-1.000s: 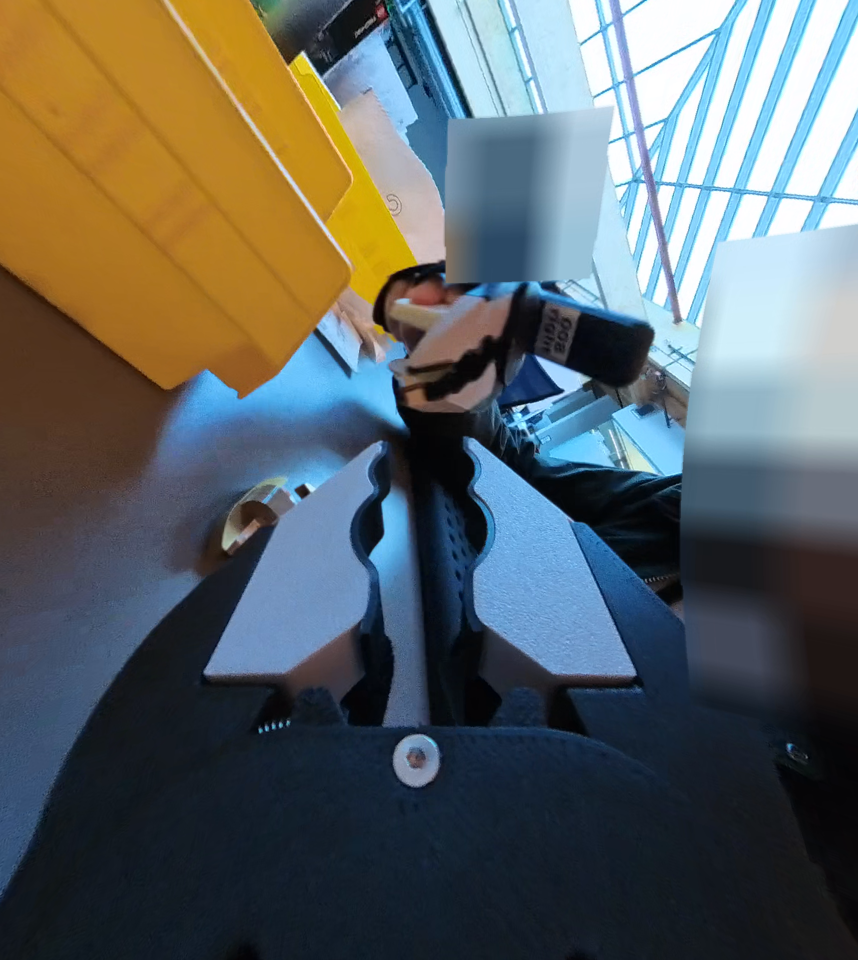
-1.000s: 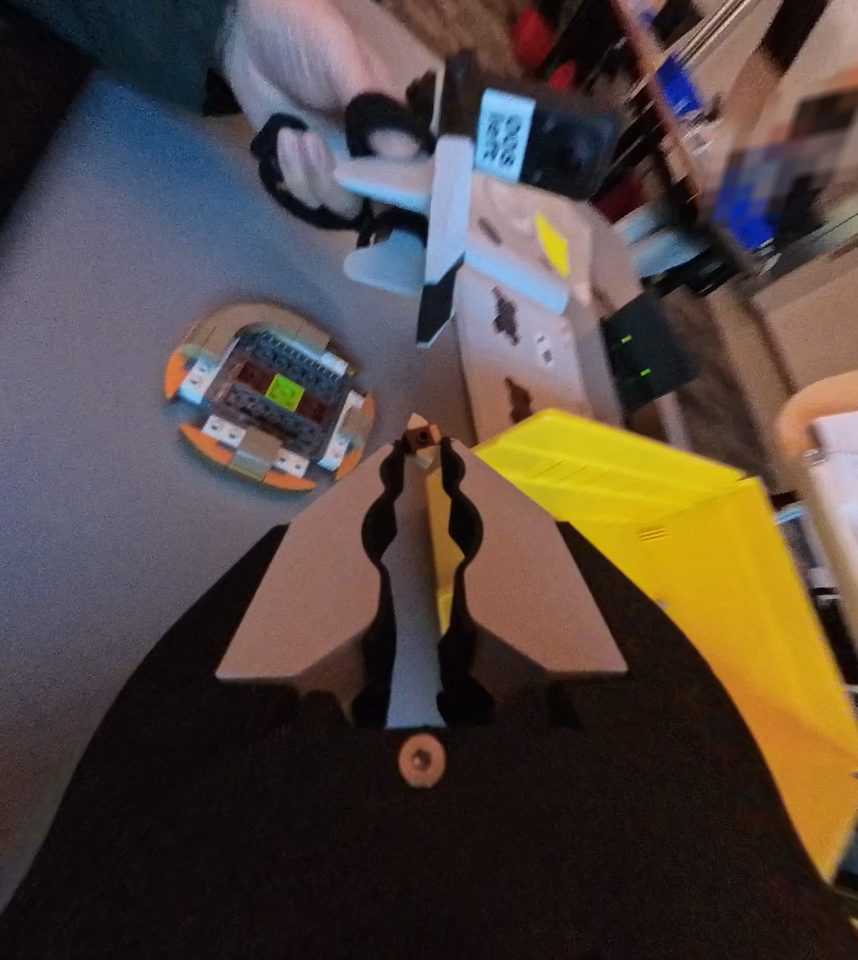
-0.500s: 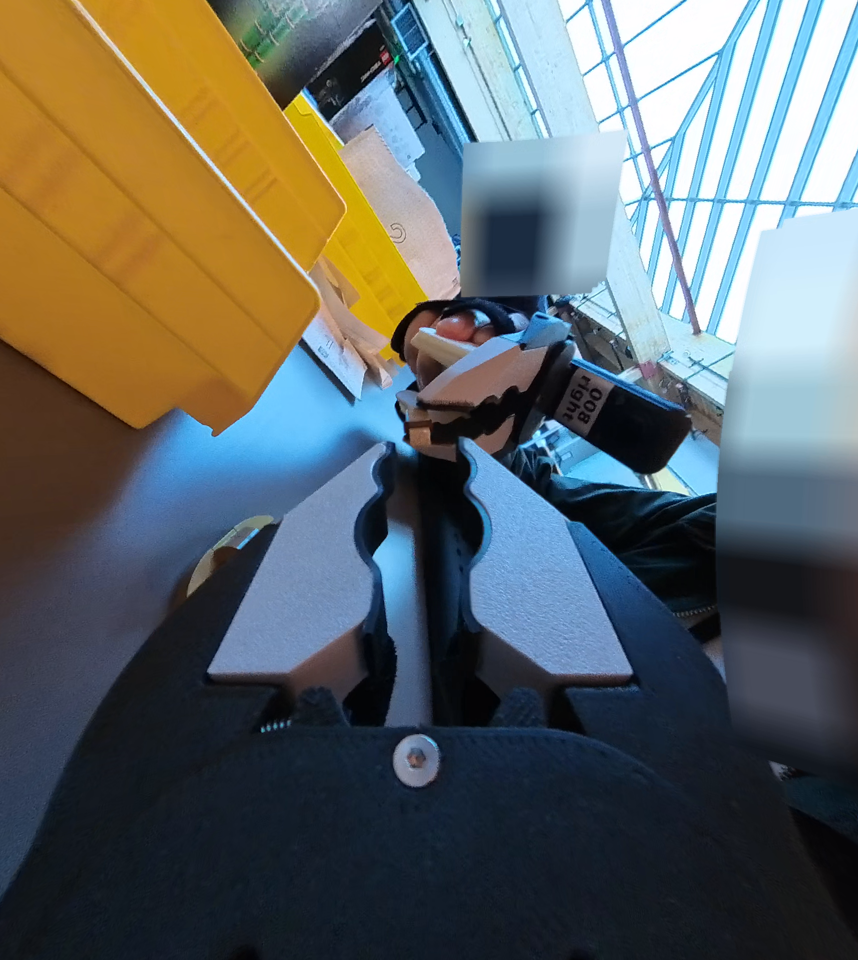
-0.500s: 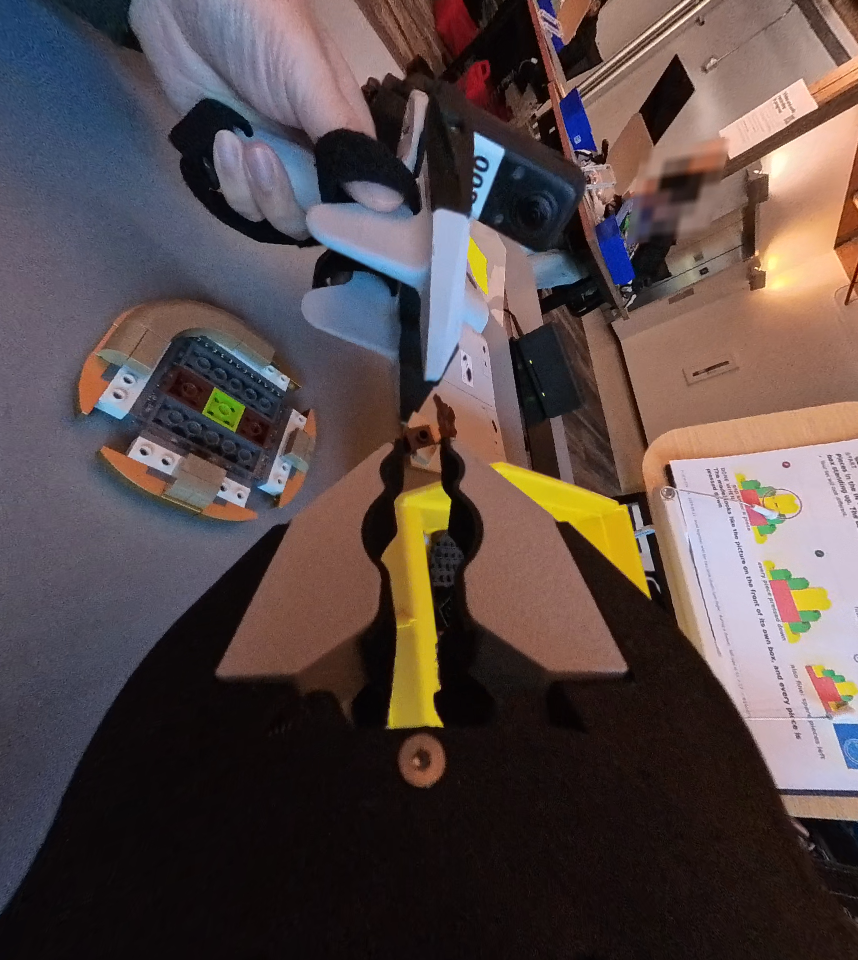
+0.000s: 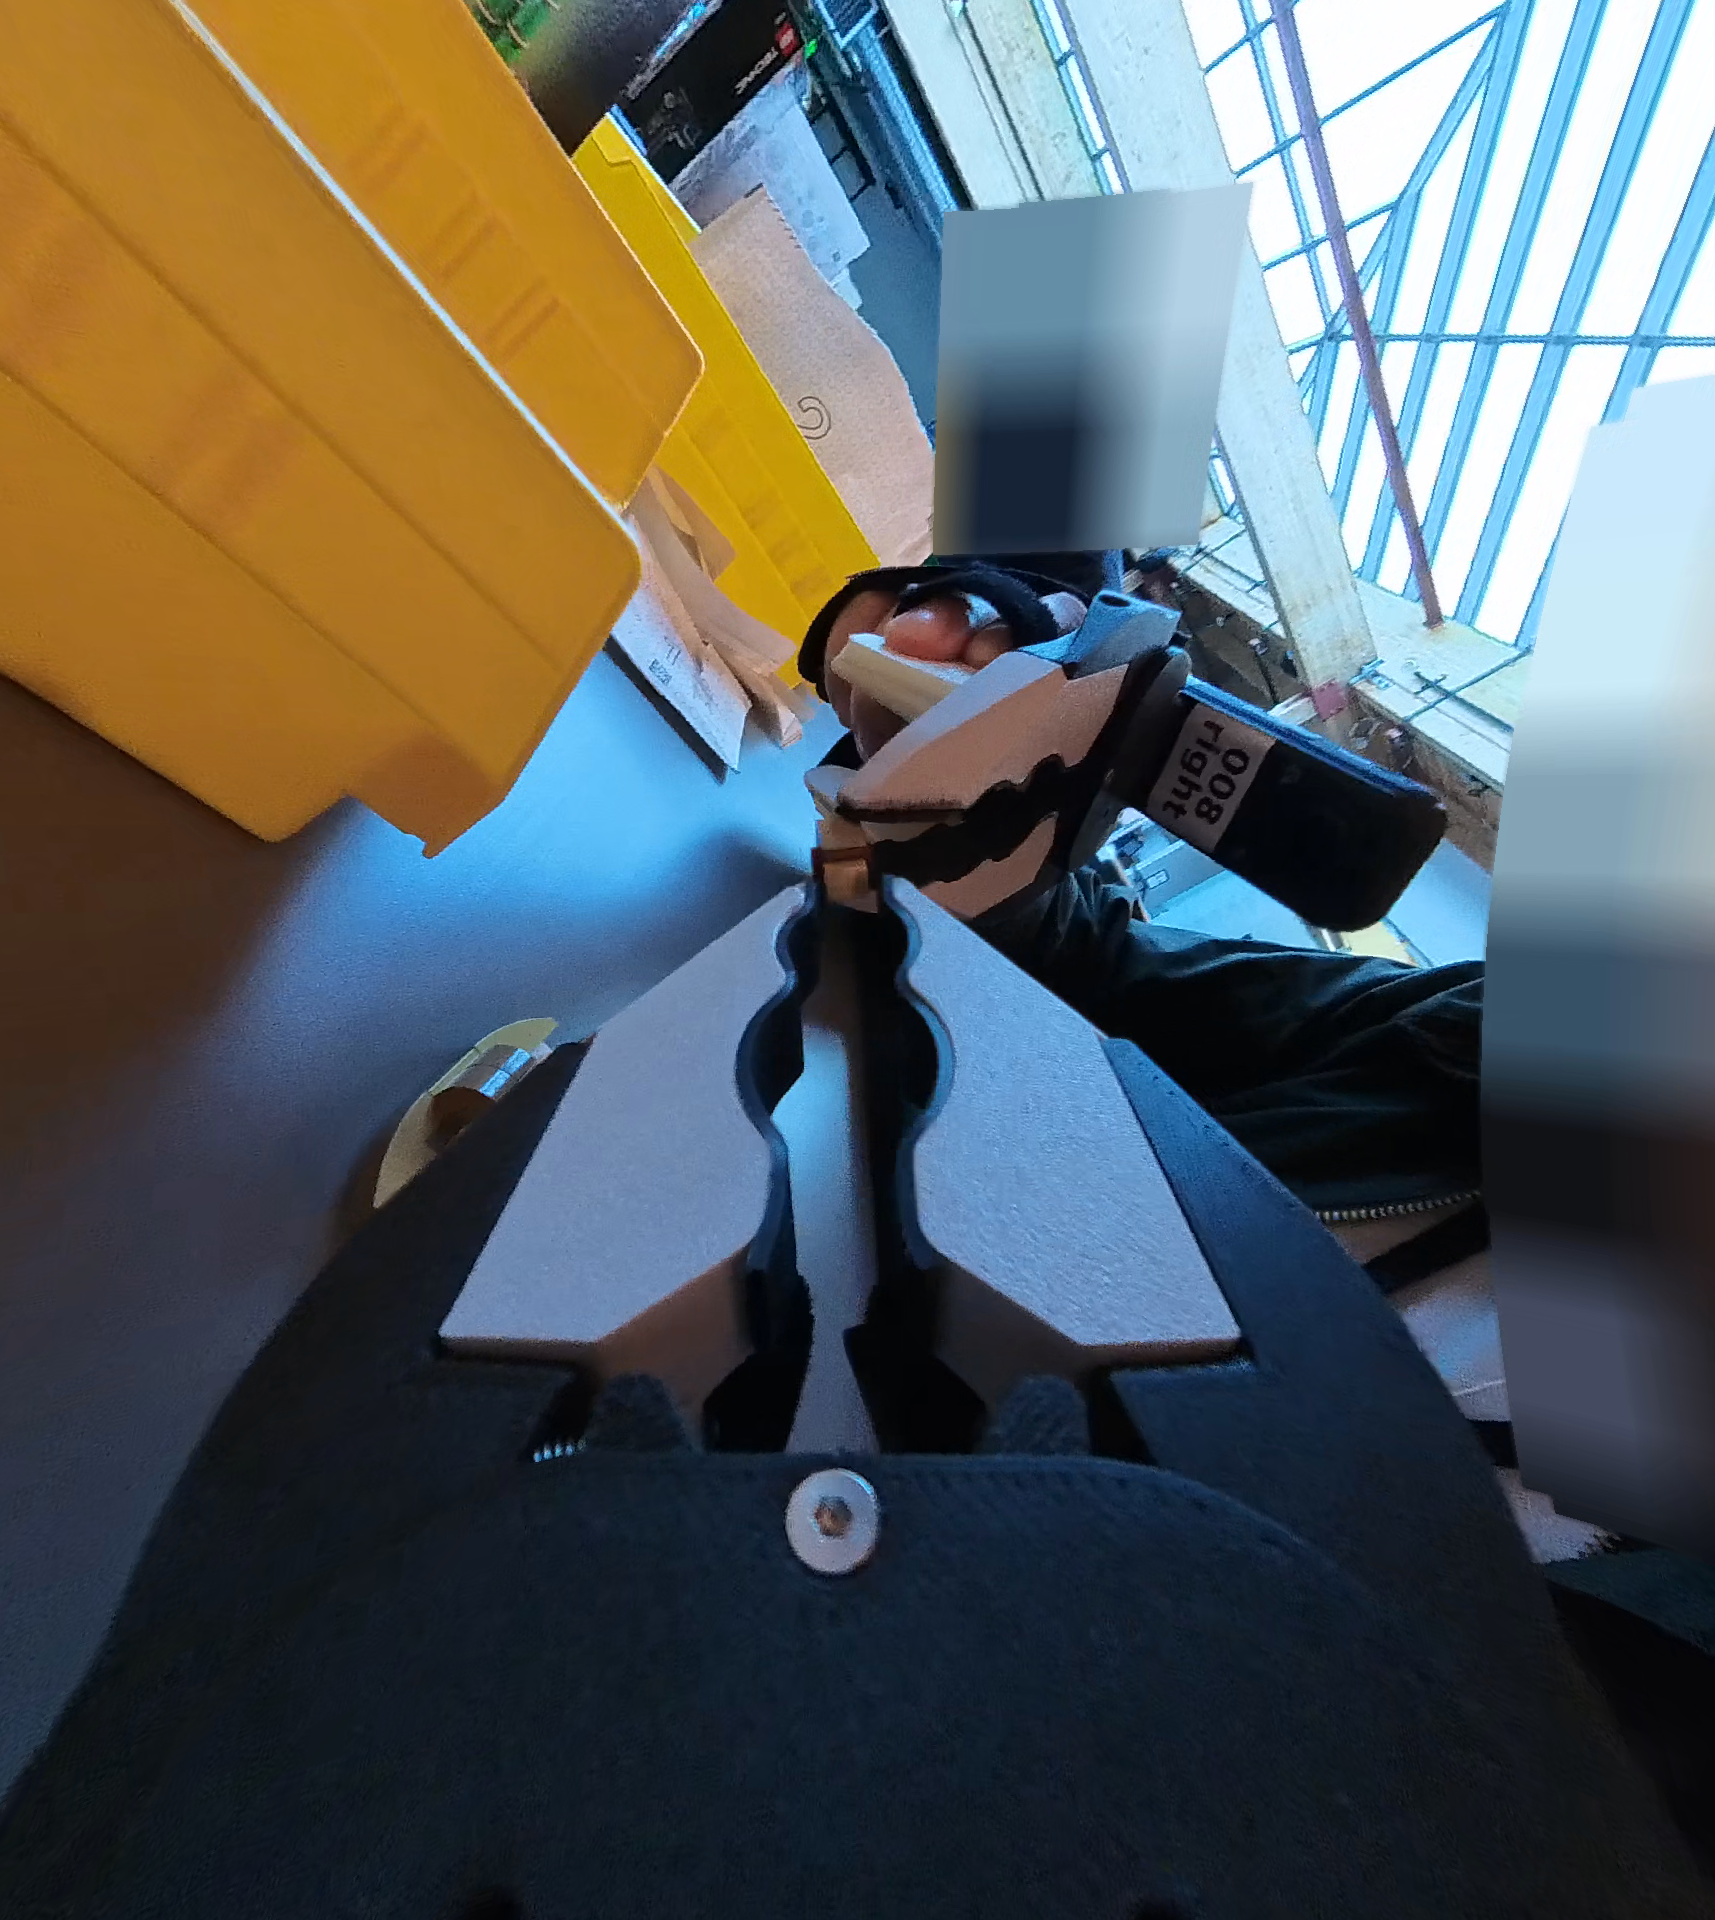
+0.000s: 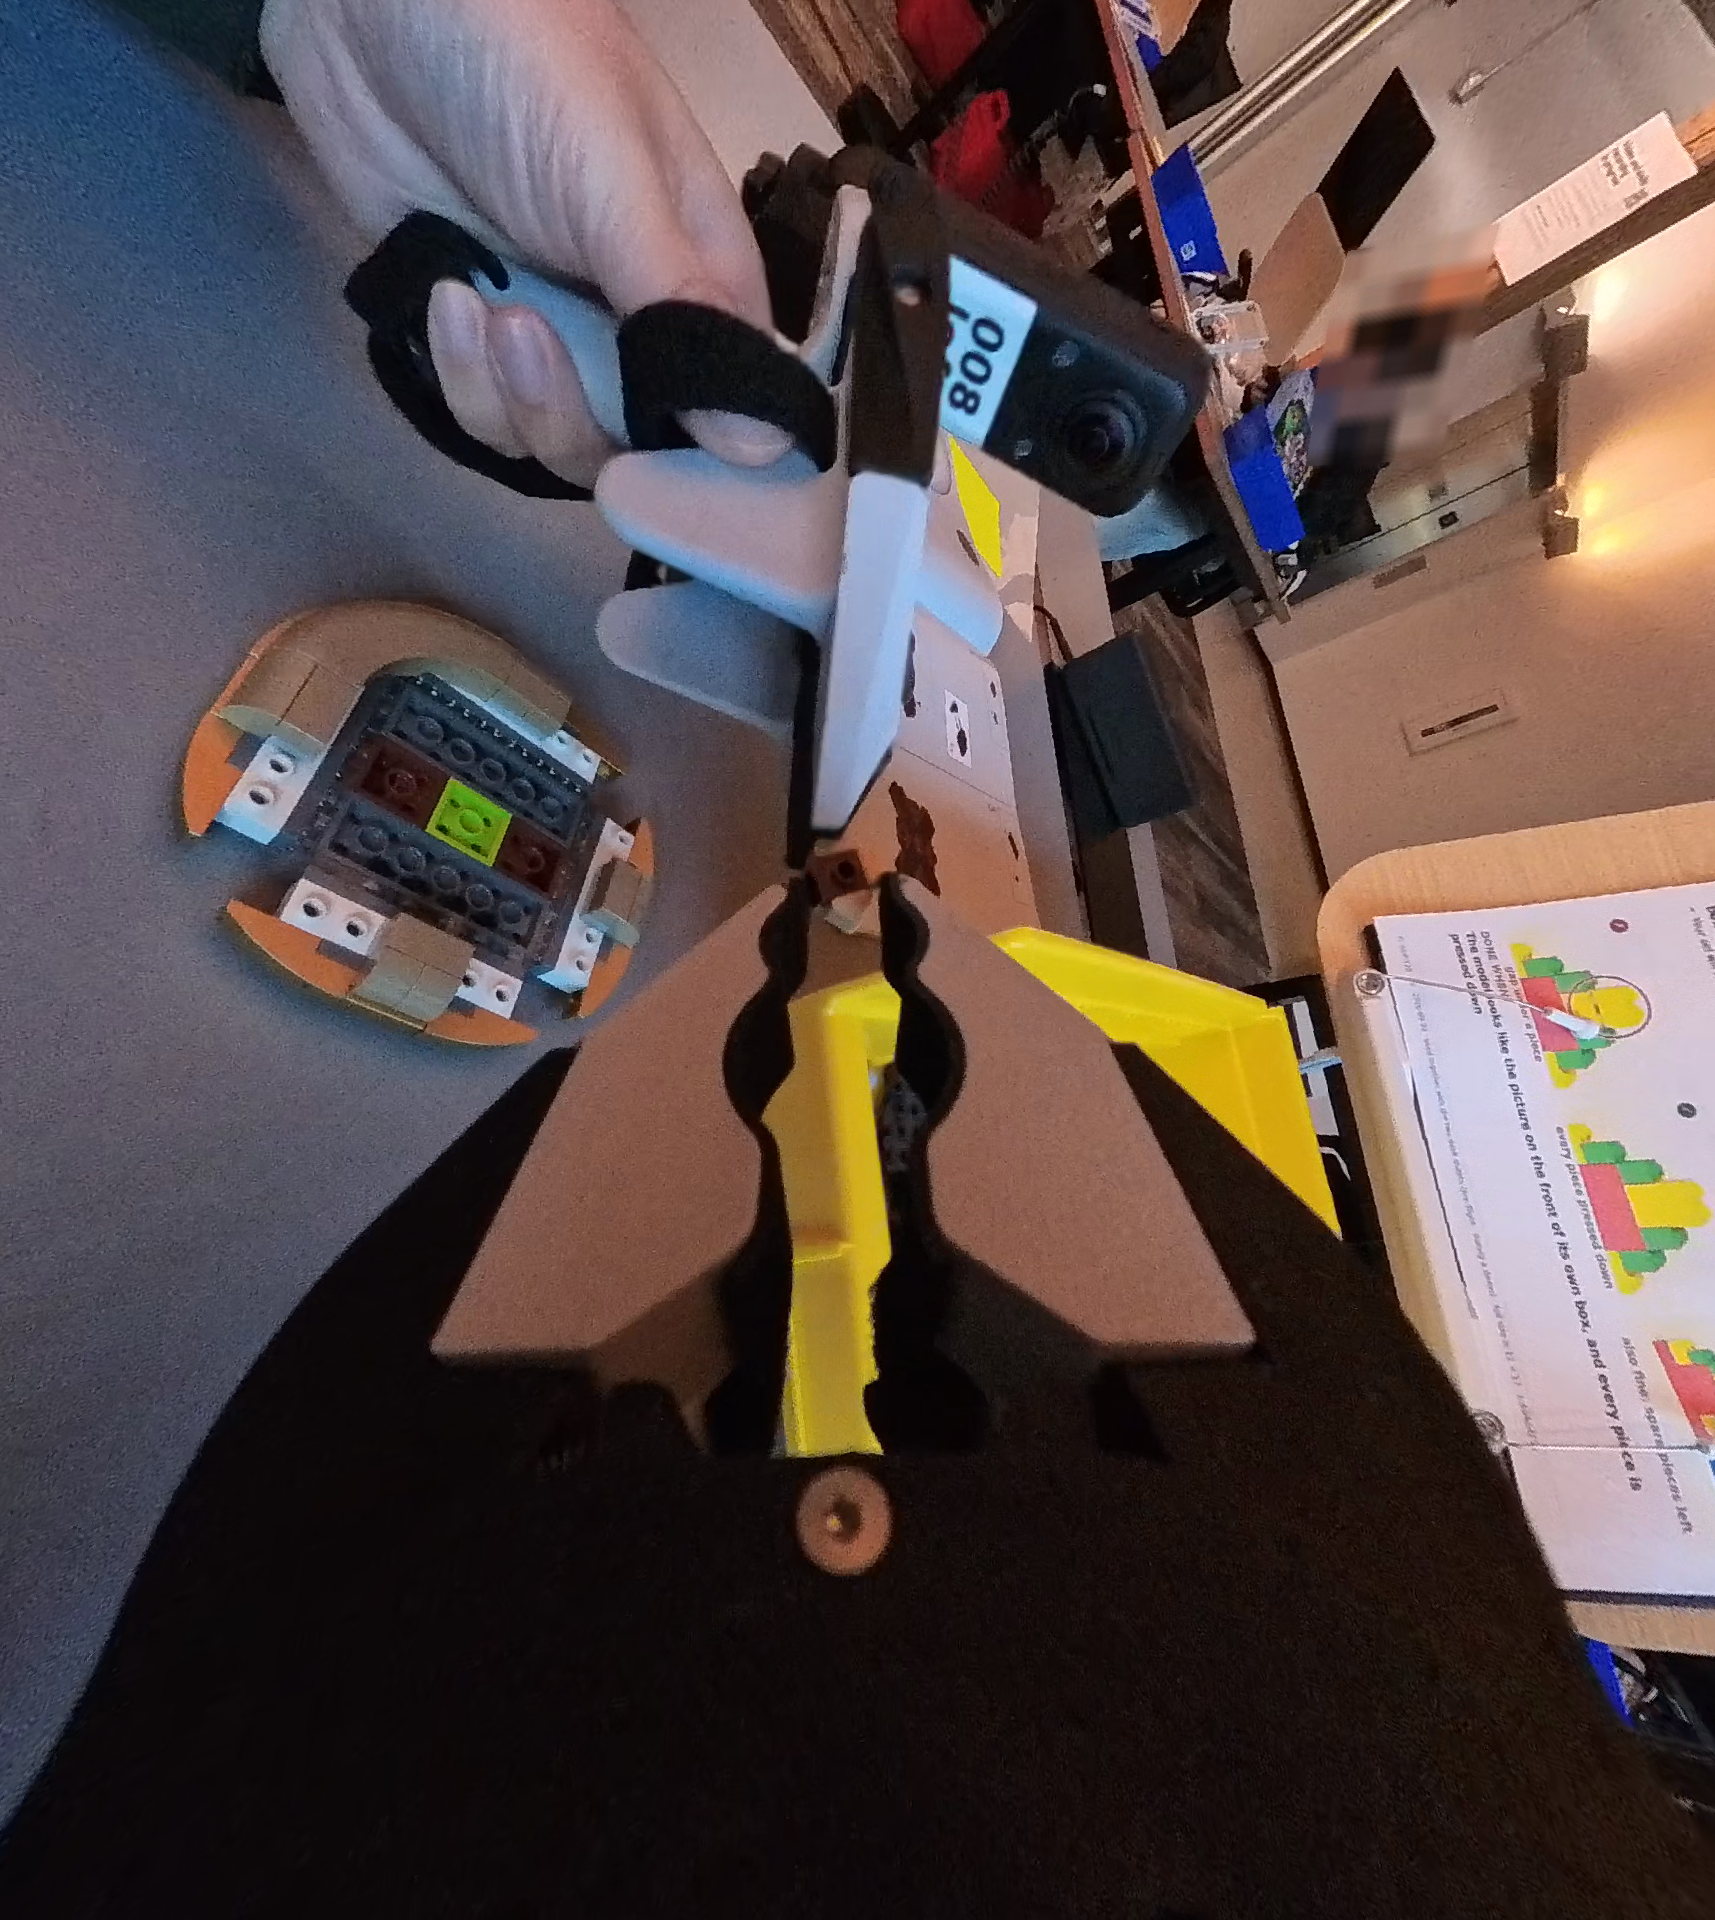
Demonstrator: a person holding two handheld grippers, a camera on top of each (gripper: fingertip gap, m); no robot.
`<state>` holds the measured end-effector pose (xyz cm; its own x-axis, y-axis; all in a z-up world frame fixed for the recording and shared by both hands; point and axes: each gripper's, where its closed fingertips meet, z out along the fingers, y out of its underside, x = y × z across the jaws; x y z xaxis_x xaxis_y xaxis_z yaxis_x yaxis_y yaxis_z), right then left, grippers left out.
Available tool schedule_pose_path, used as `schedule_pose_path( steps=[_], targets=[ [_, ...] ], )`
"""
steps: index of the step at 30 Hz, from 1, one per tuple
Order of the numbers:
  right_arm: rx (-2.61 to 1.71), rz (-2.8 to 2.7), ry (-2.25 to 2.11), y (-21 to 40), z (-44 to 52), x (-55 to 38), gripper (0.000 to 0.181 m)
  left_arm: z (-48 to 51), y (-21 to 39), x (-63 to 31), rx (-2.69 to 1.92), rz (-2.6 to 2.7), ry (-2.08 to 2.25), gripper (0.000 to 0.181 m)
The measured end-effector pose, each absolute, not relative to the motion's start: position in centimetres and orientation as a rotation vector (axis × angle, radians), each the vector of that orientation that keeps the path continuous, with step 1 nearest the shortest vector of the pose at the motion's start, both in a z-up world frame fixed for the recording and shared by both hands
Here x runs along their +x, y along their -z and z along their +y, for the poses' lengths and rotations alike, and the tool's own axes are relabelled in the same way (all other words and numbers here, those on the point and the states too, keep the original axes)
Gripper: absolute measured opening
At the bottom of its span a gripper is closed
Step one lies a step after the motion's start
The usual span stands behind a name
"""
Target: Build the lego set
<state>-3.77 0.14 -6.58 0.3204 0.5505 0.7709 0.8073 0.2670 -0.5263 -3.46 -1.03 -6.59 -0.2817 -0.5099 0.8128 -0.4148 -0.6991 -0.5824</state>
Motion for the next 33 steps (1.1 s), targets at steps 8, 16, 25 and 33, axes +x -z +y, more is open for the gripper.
schedule_pose_path(
  steps=[8,16,25,33],
  targets=[
    [-1.415,-1.338,0.189,6.4,-0.3,-4.2,0.011,-1.6,6.4,-3.8,-1.796,1.284,2.082,0.005],
    [-1.402,-1.318,0.007,5.1,-1.8,-4.6,0.007,-2.9,5.4,-4.3,-1.706,1.379,2.067,0.006],
    [-1.338,-1.36,-0.01,5.5,-2.6,-5.4,0.017,-3.7,6.3,-4.5,-1.75,1.45,2.096,0.006],
    [-1.332,-1.395,-0.024,5.8,-3.1,-5.6,0.013,-4.2,6.5,-4.7,-1.748,1.507,2.081,0.006]
  ],
)
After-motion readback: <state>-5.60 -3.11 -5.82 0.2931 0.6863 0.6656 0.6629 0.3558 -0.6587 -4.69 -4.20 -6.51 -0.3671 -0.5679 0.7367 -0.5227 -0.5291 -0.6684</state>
